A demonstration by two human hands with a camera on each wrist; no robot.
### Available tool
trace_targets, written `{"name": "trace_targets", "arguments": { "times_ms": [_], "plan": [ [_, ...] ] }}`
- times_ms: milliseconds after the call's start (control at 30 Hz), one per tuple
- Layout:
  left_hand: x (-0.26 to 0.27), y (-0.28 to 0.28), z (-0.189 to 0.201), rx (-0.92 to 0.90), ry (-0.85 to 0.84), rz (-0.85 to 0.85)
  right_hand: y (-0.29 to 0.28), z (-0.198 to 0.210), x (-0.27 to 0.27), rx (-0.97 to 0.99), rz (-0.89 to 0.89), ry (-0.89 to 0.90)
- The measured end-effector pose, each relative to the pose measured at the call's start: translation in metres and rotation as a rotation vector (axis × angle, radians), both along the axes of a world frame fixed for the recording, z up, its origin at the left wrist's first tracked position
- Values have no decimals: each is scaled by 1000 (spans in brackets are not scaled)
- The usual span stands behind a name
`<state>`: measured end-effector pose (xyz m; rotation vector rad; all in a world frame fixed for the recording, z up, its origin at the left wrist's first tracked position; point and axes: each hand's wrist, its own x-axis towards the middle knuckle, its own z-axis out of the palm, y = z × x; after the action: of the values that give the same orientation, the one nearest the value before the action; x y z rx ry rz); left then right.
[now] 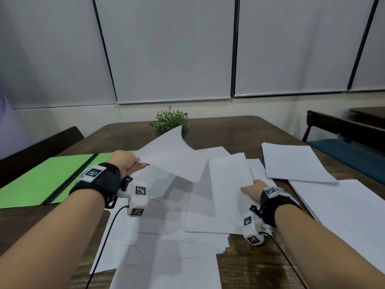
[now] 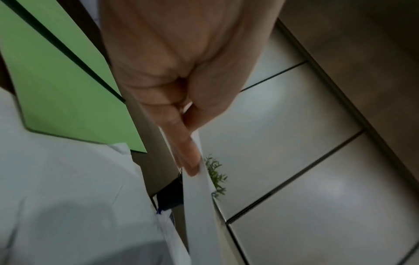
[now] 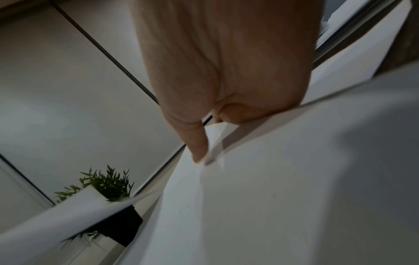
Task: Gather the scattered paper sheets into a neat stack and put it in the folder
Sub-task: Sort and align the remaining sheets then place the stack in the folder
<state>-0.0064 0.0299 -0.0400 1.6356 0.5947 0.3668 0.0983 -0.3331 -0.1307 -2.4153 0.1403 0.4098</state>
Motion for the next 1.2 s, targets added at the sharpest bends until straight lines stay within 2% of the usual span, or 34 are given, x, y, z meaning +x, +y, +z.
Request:
{"name": "trace_targets", "arguments": {
  "times_ms": [67, 167, 267, 333, 433, 500, 567, 700, 733, 933, 1200],
  "plan": [
    [-4, -18, -7, -30, 31, -55, -1, 5, -2, 51, -47, 10],
    [-5, -47, -32, -38, 74, -118, -6, 3, 3, 268, -178, 27],
    [-6, -79, -62, -103, 162, -179, -11, -16, 27, 415, -248, 39],
    [-5, -101, -74, -69, 239, -259, -14, -33, 42, 453, -235, 67],
    [-4, -119, -78, -11, 366, -393, -9, -25, 29, 373, -110, 77],
    [1, -114, -76, 56, 442, -407, -6, -26, 26, 241, -27, 40],
    [10, -96, -76, 139, 475, -319, -5, -27, 27, 108, -10, 36],
    [27, -44, -87, 632, 631, -76, -6, -27, 33, 50, 43, 4],
    [30, -35, -91, 677, 650, -58, -6, -28, 35, 45, 50, 6],
    [39, -41, -93, 705, 683, -238, -8, -36, 43, 41, 66, 9],
    [40, -41, -92, 703, 693, -182, -9, -34, 40, 53, 54, 17]
  ]
}}
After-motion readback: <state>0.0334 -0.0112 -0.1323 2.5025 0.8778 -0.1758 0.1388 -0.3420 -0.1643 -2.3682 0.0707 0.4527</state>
